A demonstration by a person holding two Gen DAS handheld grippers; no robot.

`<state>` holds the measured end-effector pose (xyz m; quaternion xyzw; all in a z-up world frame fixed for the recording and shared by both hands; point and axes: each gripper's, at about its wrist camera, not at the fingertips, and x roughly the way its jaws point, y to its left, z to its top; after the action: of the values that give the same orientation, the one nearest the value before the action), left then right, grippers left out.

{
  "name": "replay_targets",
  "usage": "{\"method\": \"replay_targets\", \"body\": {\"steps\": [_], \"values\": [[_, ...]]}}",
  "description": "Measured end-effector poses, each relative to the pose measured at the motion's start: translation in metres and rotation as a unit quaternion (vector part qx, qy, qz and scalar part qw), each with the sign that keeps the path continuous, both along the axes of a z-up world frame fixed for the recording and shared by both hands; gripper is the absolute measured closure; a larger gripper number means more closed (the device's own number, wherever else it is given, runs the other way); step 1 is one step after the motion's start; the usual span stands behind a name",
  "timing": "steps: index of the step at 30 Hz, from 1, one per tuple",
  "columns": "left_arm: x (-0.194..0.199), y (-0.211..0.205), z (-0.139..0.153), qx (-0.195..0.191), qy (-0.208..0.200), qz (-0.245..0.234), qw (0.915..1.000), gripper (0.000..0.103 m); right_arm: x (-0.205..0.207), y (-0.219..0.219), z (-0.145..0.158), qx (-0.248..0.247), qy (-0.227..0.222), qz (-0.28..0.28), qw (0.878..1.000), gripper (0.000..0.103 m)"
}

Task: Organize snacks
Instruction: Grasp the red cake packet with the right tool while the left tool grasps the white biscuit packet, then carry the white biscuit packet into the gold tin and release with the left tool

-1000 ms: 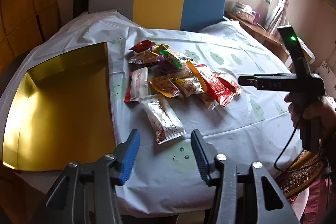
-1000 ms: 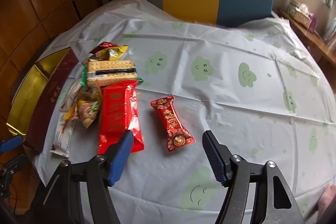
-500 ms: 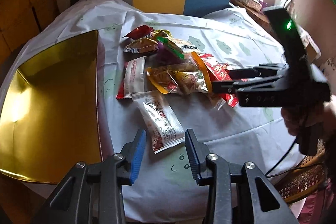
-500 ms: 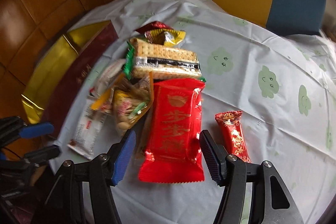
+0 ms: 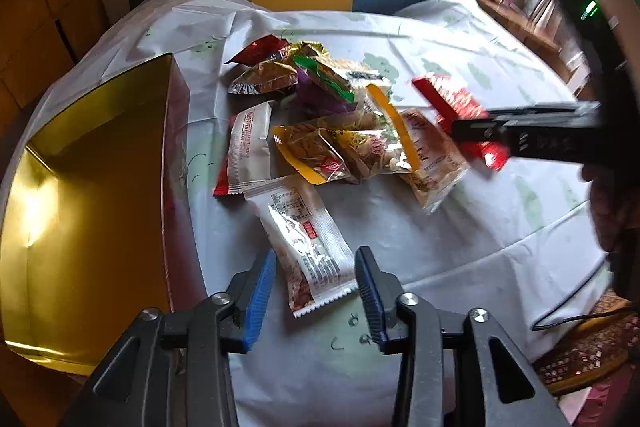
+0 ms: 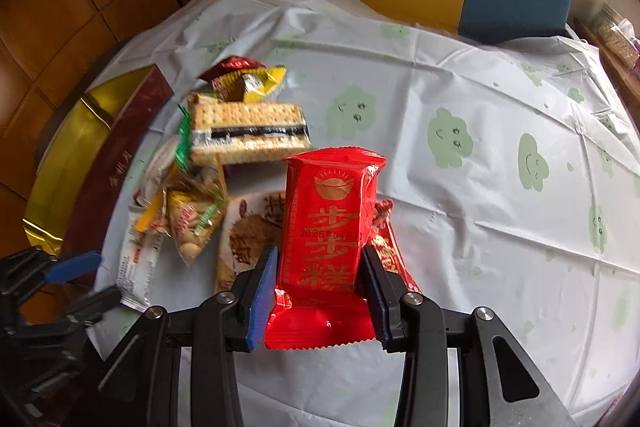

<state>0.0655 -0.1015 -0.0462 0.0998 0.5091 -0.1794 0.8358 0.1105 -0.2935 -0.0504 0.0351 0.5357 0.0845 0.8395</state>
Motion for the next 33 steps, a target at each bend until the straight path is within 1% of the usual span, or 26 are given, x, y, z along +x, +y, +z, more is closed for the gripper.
{"method": "replay_targets", "body": {"steps": [1,2,9,10,11,13,16,18,20,23,26,29,30,31,33], "values": [[0.002,-0.003,-0.003,0.013,-0.001,0.005,0.9999,0.051,-0.001,0.000,0.003,0.003,-0.004,0.002,1.000,0.061],[0.003,-0.005,-0.005,0.017,0.001,0.006,0.9998,0.050,-0.001,0.001,0.004,0.003,-0.007,0.004,1.000,0.061],[0.012,-0.016,-0.027,0.040,0.021,0.015,0.9989,0.050,-0.007,0.003,0.015,0.011,-0.025,0.006,1.000,0.061],[0.012,-0.016,-0.029,0.035,0.020,0.019,0.9990,0.052,-0.008,0.004,0.016,0.009,-0.028,0.008,1.000,0.061],[0.011,-0.017,-0.028,0.032,0.016,0.018,0.9992,0.059,-0.006,0.005,0.016,0.006,-0.029,0.009,1.000,0.061],[0.005,-0.019,-0.025,0.039,-0.001,0.008,0.9992,0.063,-0.007,0.006,0.015,0.005,-0.028,0.012,1.000,0.061],[-0.005,-0.013,-0.021,0.023,-0.010,0.001,0.9997,0.068,-0.007,0.012,0.010,-0.009,-0.022,0.026,0.999,0.061],[-0.014,-0.009,-0.013,0.011,-0.018,-0.005,0.9998,0.069,-0.007,0.014,0.006,-0.018,-0.014,0.029,0.999,0.061],[-0.025,-0.001,0.002,-0.009,-0.033,-0.016,0.9993,0.069,-0.006,0.013,-0.001,-0.028,0.000,0.026,0.999,0.061],[-0.033,0.017,0.025,-0.048,-0.044,-0.016,0.9978,0.069,-0.006,0.014,-0.008,-0.035,0.015,0.025,0.999,0.061],[-0.031,0.043,0.052,-0.091,-0.060,0.010,0.9940,0.069,-0.008,0.018,-0.014,-0.045,0.022,0.031,0.998,0.061],[-0.016,0.073,0.069,-0.114,-0.074,0.052,0.9893,0.069,-0.010,0.020,-0.016,-0.052,0.022,0.033,0.998,0.061],[-0.007,0.083,0.072,-0.113,-0.080,0.070,0.9879,0.069,-0.010,0.019,-0.017,-0.051,0.022,0.032,0.998,0.061],[0.003,0.092,0.073,-0.102,-0.085,0.088,0.9872,0.069,-0.010,0.019,-0.017,-0.049,0.023,0.030,0.998,0.061],[0.024,0.106,0.069,-0.088,-0.085,0.110,0.9864,0.068,-0.011,0.019,-0.018,-0.050,0.022,0.030,0.998,0.061]]}}
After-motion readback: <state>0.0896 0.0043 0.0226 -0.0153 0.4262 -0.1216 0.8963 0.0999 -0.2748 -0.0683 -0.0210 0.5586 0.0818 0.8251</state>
